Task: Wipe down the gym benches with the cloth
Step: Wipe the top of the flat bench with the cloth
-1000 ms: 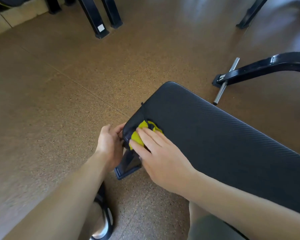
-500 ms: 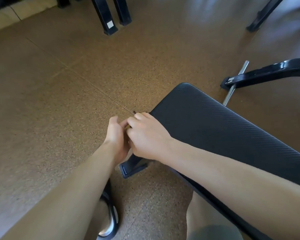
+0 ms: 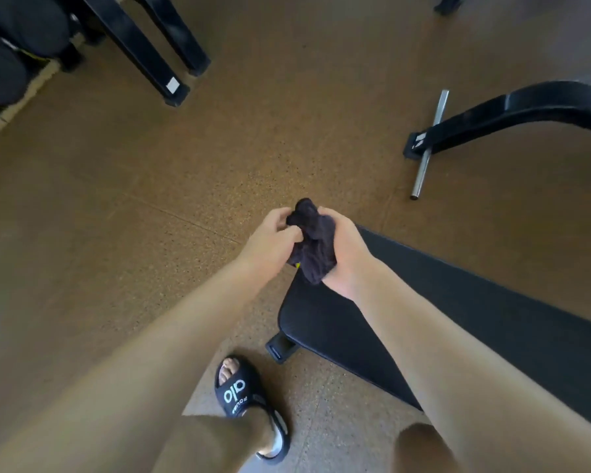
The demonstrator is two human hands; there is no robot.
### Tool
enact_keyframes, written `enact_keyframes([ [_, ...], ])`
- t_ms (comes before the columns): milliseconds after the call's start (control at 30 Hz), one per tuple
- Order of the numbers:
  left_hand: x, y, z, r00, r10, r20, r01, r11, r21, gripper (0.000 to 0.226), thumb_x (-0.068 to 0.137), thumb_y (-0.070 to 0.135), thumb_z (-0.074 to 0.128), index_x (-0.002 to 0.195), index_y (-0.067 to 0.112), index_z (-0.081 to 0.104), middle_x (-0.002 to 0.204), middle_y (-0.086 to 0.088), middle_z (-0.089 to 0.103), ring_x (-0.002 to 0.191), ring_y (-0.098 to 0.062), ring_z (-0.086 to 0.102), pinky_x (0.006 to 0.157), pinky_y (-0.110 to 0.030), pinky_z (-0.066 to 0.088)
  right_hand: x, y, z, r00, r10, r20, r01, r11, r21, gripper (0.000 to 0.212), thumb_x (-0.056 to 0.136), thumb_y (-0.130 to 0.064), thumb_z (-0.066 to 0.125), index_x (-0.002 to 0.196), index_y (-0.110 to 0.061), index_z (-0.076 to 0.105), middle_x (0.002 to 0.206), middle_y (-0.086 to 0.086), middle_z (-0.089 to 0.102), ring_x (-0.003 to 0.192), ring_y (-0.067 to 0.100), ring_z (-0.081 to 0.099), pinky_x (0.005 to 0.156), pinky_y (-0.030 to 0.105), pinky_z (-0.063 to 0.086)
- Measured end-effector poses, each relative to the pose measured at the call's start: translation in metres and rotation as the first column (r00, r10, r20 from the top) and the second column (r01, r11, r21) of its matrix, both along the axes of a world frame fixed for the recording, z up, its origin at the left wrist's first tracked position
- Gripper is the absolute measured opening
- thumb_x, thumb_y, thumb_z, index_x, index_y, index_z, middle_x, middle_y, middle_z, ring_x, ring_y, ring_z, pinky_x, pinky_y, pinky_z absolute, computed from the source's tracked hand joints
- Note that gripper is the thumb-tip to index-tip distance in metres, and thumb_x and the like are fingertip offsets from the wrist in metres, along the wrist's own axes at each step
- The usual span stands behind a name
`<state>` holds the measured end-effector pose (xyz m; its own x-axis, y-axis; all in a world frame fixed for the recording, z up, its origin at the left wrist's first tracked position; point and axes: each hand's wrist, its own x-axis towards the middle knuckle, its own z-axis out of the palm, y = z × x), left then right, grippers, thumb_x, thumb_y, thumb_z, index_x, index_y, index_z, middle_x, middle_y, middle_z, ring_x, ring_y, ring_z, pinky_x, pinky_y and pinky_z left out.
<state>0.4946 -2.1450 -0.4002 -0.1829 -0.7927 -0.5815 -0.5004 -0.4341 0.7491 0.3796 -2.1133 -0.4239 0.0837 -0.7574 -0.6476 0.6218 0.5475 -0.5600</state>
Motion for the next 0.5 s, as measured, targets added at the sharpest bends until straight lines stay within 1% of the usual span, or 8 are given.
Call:
enact_keyframes([
  [33,-0.005,-0.003,0.019,0.999,-0.054,0.002,0.054,0.999,0.0,0.055,0.097,0.01,0.056,0.149,0.027,0.046,0.133,0.003,0.055,0.121,-0.019,0.056,0.101,-0.037,0.049,-0.003,0.007,0.024,0.984,-0.049,0.172,0.05,0.999,-0.002,0.032,0.076,-0.011,0.071,0.083,-0.013,0.039,0.08,0.005,0.039,0.072,0.02,0.043,0.072,0.035,0.042],
  [67,-0.008,-0.006,0.04,0.994,-0.105,0.023,0.104,0.994,0.013,0.06,0.096,0.011,0.06,0.15,0.03,0.044,0.135,0.004,0.053,0.122,-0.019,0.056,0.099,-0.037,0.051,-0.006,0.015,0.048,0.936,-0.087,0.341,0.091,0.996,0.004,0.033,0.078,-0.02,0.073,0.096,-0.012,0.047,0.092,0.011,0.048,0.081,0.025,0.052,0.082,0.041,0.051],
  [100,-0.01,-0.011,0.062,0.988,-0.148,0.051,0.147,0.989,0.031,0.063,0.095,0.016,0.064,0.151,0.032,0.042,0.135,0.004,0.052,0.12,-0.019,0.056,0.094,-0.035,0.052,-0.012,0.021,0.072,0.889,-0.099,0.448,0.104,0.994,0.013,0.036,0.089,-0.032,0.065,0.113,-0.013,0.049,0.108,0.016,0.056,0.094,0.031,0.06,0.093,0.047,0.054],
  [133,-0.011,-0.015,0.086,0.98,-0.186,0.073,0.182,0.981,0.062,0.063,0.093,0.022,0.069,0.149,0.034,0.043,0.134,0.005,0.053,0.117,-0.02,0.059,0.089,-0.034,0.053,-0.018,0.026,0.095,0.857,-0.093,0.507,0.106,0.994,0.004,0.039,0.099,-0.043,0.052,0.125,-0.015,0.046,0.122,0.02,0.058,0.105,0.035,0.063,0.102,0.052,0.05],
  [200,-0.011,-0.022,0.136,0.957,-0.274,0.1,0.259,0.956,0.136,0.049,0.091,0.034,0.073,0.136,0.032,0.055,0.126,0.004,0.064,0.107,-0.019,0.067,0.084,-0.034,0.057,-0.027,0.031,0.141,0.845,-0.065,0.53,0.085,0.996,-0.013,0.047,0.104,-0.054,0.041,0.13,-0.015,0.046,0.134,0.021,0.055,0.115,0.037,0.06,0.116,0.054,0.037],
  [333,-0.009,-0.04,0.238,0.923,-0.374,0.097,0.361,0.924,0.129,0.033,0.087,0.042,0.078,0.111,0.023,0.064,0.107,0.001,0.072,0.096,-0.018,0.071,0.085,-0.037,0.06,-0.043,0.018,0.244,0.908,-0.03,0.417,0.023,1.0,0.021,0.058,0.104,-0.061,0.04,0.124,-0.008,0.053,0.14,0.022,0.053,0.127,0.036,0.052,0.124,0.05,0.027],
  [433,-0.006,-0.064,0.291,0.916,-0.38,0.13,0.379,0.925,0.035,0.028,0.087,0.037,0.079,0.106,0.02,0.065,0.103,-0.002,0.072,0.095,-0.02,0.071,0.088,-0.042,0.059,-0.038,-0.004,0.31,0.937,-0.023,0.349,0.032,0.999,-0.021,0.061,0.105,-0.06,0.038,0.106,-0.007,0.067,0.134,0.019,0.06,0.121,0.033,0.057,0.123,0.047,0.027],
  [500,-0.002,-0.088,0.312,0.912,-0.386,0.135,0.389,0.921,0.01,0.027,0.089,0.036,0.077,0.103,0.017,0.064,0.101,-0.005,0.073,0.093,-0.023,0.07,0.087,-0.043,0.059,-0.028,-0.022,0.337,0.95,-0.061,0.305,0.056,0.998,0.024,0.061,0.103,-0.064,0.041,0.112,-0.009,0.067,0.133,0.017,0.062,0.119,0.033,0.06,0.119,0.048,0.035],
])
